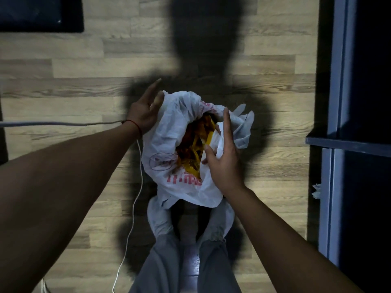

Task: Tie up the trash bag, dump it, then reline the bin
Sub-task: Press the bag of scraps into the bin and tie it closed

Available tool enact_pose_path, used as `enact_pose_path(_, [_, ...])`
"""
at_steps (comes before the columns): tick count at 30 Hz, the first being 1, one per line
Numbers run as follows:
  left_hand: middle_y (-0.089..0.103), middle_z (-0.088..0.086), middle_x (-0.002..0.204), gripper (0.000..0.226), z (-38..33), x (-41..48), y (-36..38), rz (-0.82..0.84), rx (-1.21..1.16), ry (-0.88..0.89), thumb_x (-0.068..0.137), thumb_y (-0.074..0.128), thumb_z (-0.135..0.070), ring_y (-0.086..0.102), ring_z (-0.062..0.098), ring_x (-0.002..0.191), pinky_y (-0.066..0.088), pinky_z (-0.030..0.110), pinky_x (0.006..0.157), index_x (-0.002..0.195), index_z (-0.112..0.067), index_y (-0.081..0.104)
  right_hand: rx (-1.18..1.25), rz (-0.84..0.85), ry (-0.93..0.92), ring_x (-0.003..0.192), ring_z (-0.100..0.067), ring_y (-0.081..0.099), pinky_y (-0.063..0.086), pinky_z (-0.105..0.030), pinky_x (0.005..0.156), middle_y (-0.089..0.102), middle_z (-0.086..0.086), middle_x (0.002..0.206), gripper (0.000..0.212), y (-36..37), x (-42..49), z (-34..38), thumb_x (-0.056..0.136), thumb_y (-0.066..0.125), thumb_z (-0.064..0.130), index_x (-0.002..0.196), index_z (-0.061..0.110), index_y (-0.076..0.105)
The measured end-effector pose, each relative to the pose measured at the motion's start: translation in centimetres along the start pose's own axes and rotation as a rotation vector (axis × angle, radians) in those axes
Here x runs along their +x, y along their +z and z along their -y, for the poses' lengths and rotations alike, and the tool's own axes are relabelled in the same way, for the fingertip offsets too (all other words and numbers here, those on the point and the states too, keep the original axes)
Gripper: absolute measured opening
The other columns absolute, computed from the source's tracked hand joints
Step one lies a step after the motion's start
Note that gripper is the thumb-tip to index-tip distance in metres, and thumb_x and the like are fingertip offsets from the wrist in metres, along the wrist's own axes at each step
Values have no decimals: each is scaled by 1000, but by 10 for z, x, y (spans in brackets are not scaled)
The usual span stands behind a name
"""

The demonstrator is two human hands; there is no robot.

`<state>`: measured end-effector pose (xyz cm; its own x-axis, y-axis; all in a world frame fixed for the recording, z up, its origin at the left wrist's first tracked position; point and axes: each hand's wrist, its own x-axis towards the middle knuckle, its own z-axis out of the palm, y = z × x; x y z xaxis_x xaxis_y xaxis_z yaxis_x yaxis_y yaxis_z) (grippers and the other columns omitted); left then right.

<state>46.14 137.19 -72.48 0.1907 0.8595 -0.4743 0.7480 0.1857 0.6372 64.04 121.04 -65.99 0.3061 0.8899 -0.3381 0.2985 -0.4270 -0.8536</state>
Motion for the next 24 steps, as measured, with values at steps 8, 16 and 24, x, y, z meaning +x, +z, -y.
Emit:
enact_pose_path(8, [43, 9, 148, 57, -36, -53, -48, 204, 206, 172, 88, 37, -64, 52, 33, 122, 49, 43, 94, 141, -58, 18, -146, 73, -6, 131, -7, 48, 52, -24, 94, 23, 13, 159, 85, -22, -26, 38, 94, 54, 8, 153, 44, 5])
enact_pose_path(16, [61, 9, 100, 59, -110, -134, -80, 273, 92, 209, 84, 48, -60, 57, 21, 79, 49, 36, 74, 140, -44, 37, -141, 135, 118, 134, -10, 41, 39, -20, 93, 29, 9, 158, 98, -63, -78, 99, 89, 68, 21, 150, 49, -4])
enact_pose_path(24, [52, -1, 94, 73, -116, -175, -114, 127, 102, 212, 80, 47, -70, 52, 15, 83, 43, 25, 65, 136, -23, 52, -159, 114, 171, 138, -17, 41, 39, -22, 93, 31, 8, 157, 95, -77, -99, 118, 92, 64, 23, 151, 46, -7])
